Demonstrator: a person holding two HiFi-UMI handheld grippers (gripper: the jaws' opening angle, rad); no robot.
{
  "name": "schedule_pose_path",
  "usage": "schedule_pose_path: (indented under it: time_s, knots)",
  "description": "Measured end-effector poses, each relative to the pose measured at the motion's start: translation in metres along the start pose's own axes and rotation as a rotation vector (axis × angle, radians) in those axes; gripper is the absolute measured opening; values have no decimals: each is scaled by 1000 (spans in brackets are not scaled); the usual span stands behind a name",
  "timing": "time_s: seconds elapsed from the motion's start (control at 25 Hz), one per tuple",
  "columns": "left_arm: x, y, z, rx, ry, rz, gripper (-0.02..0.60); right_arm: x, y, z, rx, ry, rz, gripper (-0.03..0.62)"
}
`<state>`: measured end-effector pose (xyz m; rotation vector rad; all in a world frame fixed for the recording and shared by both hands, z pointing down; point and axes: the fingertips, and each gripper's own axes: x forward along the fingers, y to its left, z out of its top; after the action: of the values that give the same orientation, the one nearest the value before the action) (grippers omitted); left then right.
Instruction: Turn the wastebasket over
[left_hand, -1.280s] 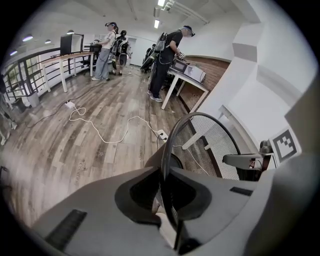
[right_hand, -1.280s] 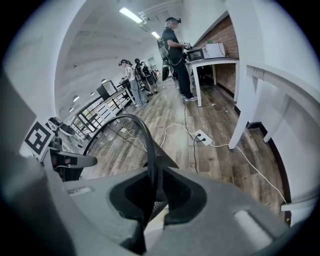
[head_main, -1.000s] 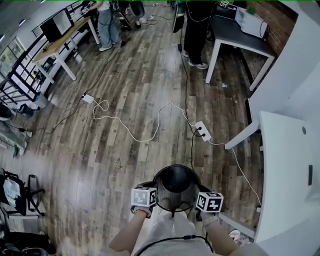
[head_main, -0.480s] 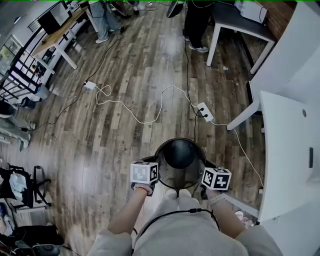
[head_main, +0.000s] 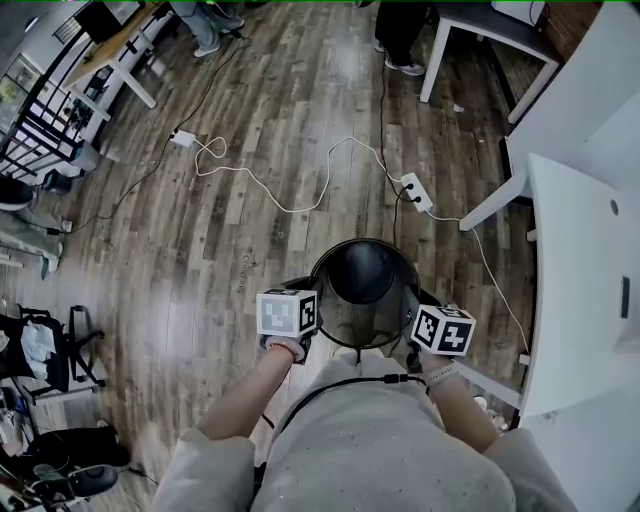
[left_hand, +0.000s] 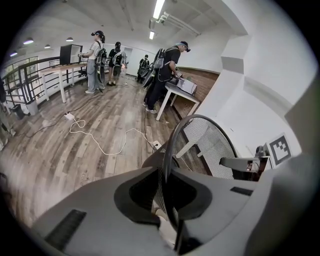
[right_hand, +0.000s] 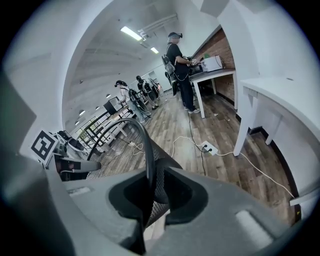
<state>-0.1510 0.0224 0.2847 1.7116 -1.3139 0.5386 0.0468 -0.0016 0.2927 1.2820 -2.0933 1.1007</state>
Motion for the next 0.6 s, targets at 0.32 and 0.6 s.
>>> schedule_pose_path:
  time_s: [0.32,0.6]
  knots:
    - [-2,8,-14,-14,24,-44,35,1,9,-14,-2,16,-20,48]
    - [-8,25,-12,-9,7,-38,37,8,23,-14,-13,-2,-17,46]
